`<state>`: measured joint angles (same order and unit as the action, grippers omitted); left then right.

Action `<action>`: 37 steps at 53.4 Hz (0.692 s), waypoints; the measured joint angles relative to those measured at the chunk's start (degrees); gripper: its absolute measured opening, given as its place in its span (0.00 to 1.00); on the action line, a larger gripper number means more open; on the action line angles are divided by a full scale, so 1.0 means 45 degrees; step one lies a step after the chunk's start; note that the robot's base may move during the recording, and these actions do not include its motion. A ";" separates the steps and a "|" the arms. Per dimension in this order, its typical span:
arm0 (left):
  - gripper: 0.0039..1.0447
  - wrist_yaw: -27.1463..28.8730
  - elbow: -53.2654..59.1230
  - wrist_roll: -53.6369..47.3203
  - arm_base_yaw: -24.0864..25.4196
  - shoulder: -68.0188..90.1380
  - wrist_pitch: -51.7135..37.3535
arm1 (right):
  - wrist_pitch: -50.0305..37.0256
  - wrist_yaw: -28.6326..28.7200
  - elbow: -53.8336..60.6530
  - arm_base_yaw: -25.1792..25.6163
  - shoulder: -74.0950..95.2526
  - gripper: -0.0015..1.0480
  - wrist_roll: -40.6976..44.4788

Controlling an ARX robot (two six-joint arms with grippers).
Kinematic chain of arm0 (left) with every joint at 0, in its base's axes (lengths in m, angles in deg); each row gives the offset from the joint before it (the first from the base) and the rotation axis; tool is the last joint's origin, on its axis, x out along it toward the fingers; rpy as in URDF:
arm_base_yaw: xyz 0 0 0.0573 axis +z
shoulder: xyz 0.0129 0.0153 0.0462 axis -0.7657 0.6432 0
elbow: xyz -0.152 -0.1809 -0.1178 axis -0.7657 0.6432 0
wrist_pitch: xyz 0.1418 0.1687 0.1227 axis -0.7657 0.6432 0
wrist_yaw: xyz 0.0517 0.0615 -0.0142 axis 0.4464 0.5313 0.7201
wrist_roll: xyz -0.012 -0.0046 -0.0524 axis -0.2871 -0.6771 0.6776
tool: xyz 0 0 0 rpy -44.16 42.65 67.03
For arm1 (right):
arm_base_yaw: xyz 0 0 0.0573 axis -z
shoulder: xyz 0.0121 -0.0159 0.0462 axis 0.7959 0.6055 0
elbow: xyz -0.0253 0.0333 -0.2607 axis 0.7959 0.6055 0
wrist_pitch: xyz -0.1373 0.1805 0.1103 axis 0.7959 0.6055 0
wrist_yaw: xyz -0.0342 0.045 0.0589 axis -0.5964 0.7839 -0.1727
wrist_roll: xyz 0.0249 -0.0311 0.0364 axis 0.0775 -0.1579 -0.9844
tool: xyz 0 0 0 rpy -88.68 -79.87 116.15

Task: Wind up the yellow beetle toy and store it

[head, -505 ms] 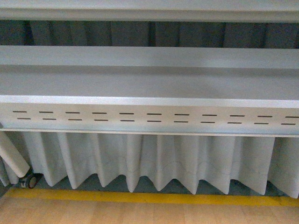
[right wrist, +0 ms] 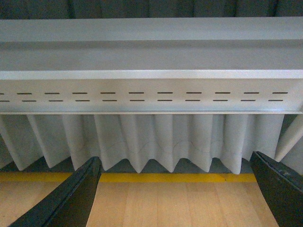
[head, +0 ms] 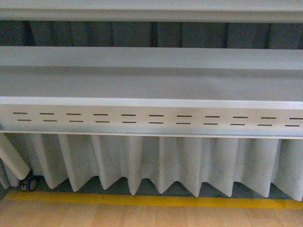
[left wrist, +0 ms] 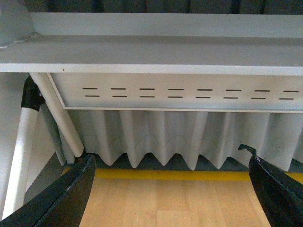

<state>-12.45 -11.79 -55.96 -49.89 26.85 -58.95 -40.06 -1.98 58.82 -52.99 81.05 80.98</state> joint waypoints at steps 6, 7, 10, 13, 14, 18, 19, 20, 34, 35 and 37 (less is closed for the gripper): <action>0.94 -0.0029 0.0000 0.0015 0.0000 0.0005 0.0005 | 0.0015 -0.0005 0.0000 0.0000 0.0000 0.94 -0.0005; 0.94 0.0015 0.0000 0.0010 0.0000 0.0000 -0.0015 | 0.0005 0.0010 0.0000 0.0000 0.0000 0.94 -0.0005; 0.94 -0.0034 0.0000 0.0005 0.0000 0.0005 -0.0010 | 0.0015 0.0000 -0.0005 0.0000 0.0000 0.94 -0.0005; 0.94 0.0000 0.0000 0.0005 0.0000 0.0000 -0.0024 | 0.0005 0.0000 0.0000 0.0000 0.0005 0.94 -0.0005; 0.94 -0.0005 0.0000 0.0000 0.0000 0.0005 -0.0019 | 0.0000 0.0000 0.0000 0.0000 0.0005 0.94 0.0000; 0.94 0.0019 0.0000 0.0010 0.0000 0.0000 -0.0024 | 0.0000 0.0005 -0.0005 0.0000 0.0005 0.94 0.0000; 0.94 -0.0015 0.0000 0.0005 0.0000 0.0005 -0.0019 | 0.0000 0.0005 0.0000 0.0000 0.0000 0.94 0.0000; 0.94 -0.0010 0.0000 0.0010 0.0000 0.0005 -0.0015 | 0.0000 0.0005 0.0000 0.0000 0.0000 0.94 0.0005; 0.94 0.0000 0.0000 0.0005 0.0000 0.0005 -0.0019 | -0.0005 0.0005 0.0000 0.0000 0.0005 0.94 0.0000; 0.94 0.0015 0.0000 0.0015 0.0000 0.0005 -0.0019 | -0.0010 0.0010 -0.0005 0.0000 0.0005 0.94 0.0000; 0.94 -0.0010 0.0000 0.0005 0.0000 0.0005 -0.0029 | -0.0005 0.0000 -0.0005 0.0000 0.0005 0.94 -0.0005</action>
<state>-12.49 -11.79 -55.94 -49.89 26.87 -59.08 -40.08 -1.98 58.80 -52.99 81.07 80.96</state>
